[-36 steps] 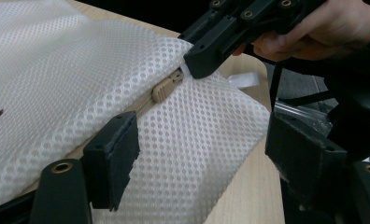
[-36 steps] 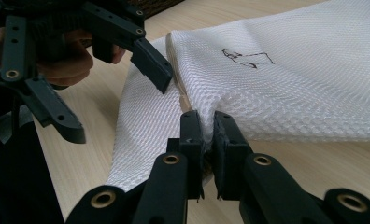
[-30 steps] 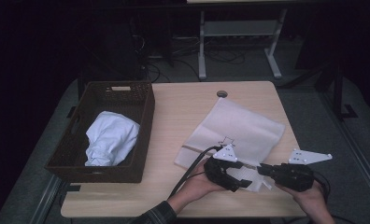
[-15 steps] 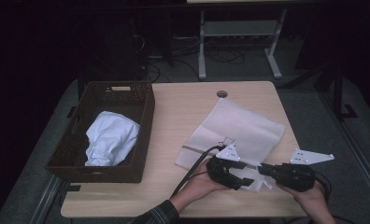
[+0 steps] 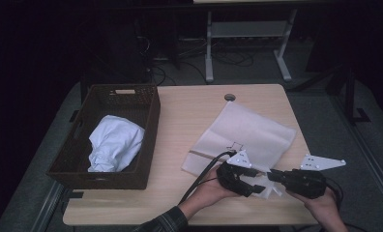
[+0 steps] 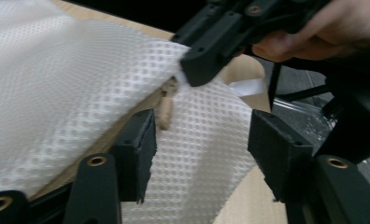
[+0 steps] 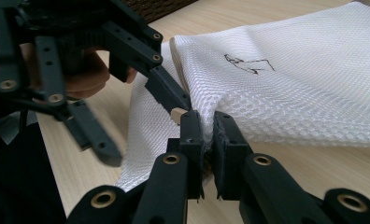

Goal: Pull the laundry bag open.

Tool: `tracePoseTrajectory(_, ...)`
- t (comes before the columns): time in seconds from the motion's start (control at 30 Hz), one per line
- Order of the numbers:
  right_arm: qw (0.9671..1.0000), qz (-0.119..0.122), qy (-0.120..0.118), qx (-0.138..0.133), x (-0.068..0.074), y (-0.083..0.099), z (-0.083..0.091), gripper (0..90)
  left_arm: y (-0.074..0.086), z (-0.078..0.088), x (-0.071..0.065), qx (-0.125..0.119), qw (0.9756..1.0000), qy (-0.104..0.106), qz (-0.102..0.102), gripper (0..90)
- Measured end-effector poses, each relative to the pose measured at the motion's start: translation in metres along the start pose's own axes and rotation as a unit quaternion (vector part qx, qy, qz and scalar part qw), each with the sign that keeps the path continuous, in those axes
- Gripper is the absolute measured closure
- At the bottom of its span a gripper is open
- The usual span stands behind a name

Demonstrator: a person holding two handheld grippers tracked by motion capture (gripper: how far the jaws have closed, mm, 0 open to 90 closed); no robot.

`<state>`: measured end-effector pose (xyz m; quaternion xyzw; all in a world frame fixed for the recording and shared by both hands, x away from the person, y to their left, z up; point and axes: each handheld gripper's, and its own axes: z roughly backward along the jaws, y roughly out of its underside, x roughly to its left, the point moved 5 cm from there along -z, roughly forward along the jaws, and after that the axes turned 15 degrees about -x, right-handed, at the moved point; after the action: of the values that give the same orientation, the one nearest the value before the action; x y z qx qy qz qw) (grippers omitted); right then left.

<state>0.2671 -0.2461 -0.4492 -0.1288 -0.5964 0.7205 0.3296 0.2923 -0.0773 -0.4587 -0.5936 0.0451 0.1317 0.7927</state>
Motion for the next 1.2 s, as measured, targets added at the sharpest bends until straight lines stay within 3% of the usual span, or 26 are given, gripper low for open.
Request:
tracePoseTrajectory(0.23, 1.0000, 0.000, -0.001, 0.001, 0.0003, 0.0006, -0.0006, 82.7, -0.0005, -0.0026, 0.0036, 0.000, 0.9999, -0.006, 0.009, 56.0)
tracePoseTrajectory(0.4, 1.0000, 0.000, -0.001, -0.001, 0.0010, 0.0002, -0.0006, 82.8, -0.0033, -0.0049, 0.0017, -0.001, 1.0000, -0.005, 0.003, 63.4)
tracePoseTrajectory(0.47, 1.0000, 0.001, 0.001, 0.000, 0.0009, 0.0002, -0.0005, 82.8, -0.0040, -0.0063, 0.0021, 0.003, 0.9999, -0.011, -0.003, 66.7)
tracePoseTrajectory(0.7, 1.0000, 0.000, 0.001, -0.001, 0.0007, 0.0004, -0.0001, 82.7, -0.0044, -0.0062, 0.0065, 0.003, 0.9997, -0.022, 0.006, 79.1)
tracePoseTrajectory(1.03, 1.0000, -0.002, -0.001, -0.003, 0.0020, 0.0003, -0.0003, 82.8, -0.0055, -0.0037, 0.0096, -0.002, 0.9993, -0.019, 0.032, 86.2)
tracePoseTrajectory(1.2, 1.0000, 0.000, 0.000, -0.001, 0.0024, 0.0004, -0.0004, 82.8, -0.0055, -0.0030, 0.0086, 0.001, 0.9992, -0.023, 0.032, 86.9)
